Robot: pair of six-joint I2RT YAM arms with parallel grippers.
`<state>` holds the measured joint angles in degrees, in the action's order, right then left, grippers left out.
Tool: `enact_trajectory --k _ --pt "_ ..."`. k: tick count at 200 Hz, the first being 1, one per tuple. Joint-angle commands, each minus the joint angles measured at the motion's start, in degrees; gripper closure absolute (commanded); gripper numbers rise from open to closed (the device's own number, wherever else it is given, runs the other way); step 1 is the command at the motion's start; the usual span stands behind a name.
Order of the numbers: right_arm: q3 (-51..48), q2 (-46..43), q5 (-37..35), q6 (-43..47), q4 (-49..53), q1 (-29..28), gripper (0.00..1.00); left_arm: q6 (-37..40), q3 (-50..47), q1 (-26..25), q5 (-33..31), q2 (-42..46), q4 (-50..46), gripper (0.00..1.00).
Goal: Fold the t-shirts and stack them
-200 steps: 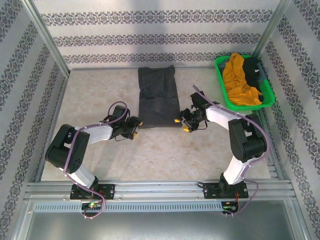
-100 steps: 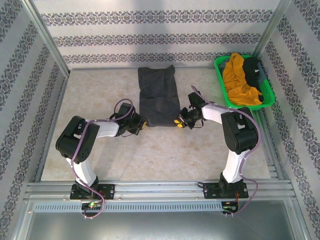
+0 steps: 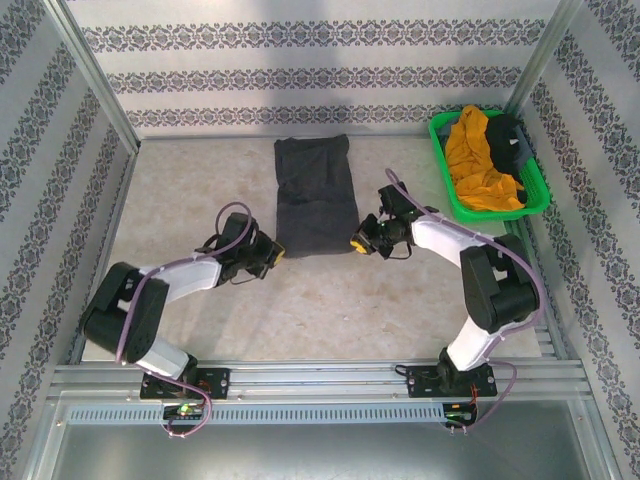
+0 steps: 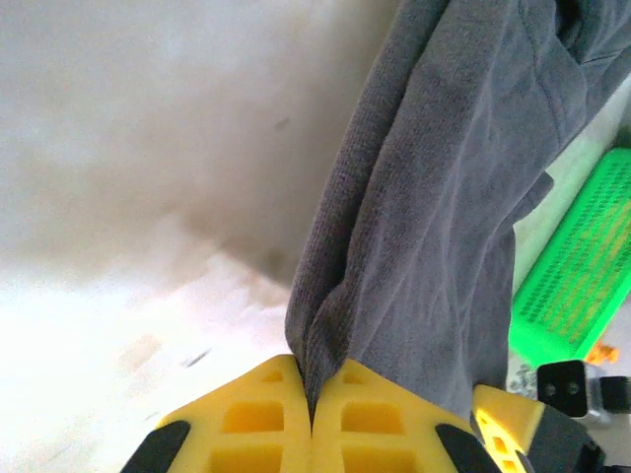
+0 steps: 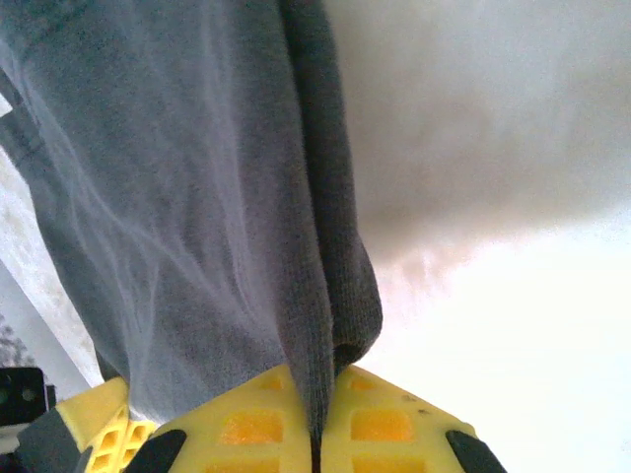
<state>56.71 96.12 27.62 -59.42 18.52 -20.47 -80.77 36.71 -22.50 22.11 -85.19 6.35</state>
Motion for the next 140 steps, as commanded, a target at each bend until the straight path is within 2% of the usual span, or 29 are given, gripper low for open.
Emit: enact_trajectory --k 1,39,69,100,140 --pt "-4.8 -3.9 -1.0 0.7 3.0 -4.0 1.0 4.7 -4.7 -0.8 1.7 5.7 -10.2 1.0" --pt "-12.1 -13.2 -2.3 -3.1 5.3 -11.3 1.0 4.8 -8.4 -4.6 -0.7 17.7 -18.6 1.0" --pt "-13.6 -19.0 -3.8 -6.4 6.1 -13.8 1.0 4.1 -7.9 -6.6 -3.8 25.3 -22.3 1.0" --pt "-5.7 -21.6 -8.1 -4.2 12.6 -13.6 1.0 6.1 -2.5 -6.7 -7.2 29.2 -21.2 1.0" --pt "8.6 -18.7 -11.1 -1.7 19.2 -9.7 1.0 8.9 9.1 -5.0 -10.8 24.1 -18.7 1.0"
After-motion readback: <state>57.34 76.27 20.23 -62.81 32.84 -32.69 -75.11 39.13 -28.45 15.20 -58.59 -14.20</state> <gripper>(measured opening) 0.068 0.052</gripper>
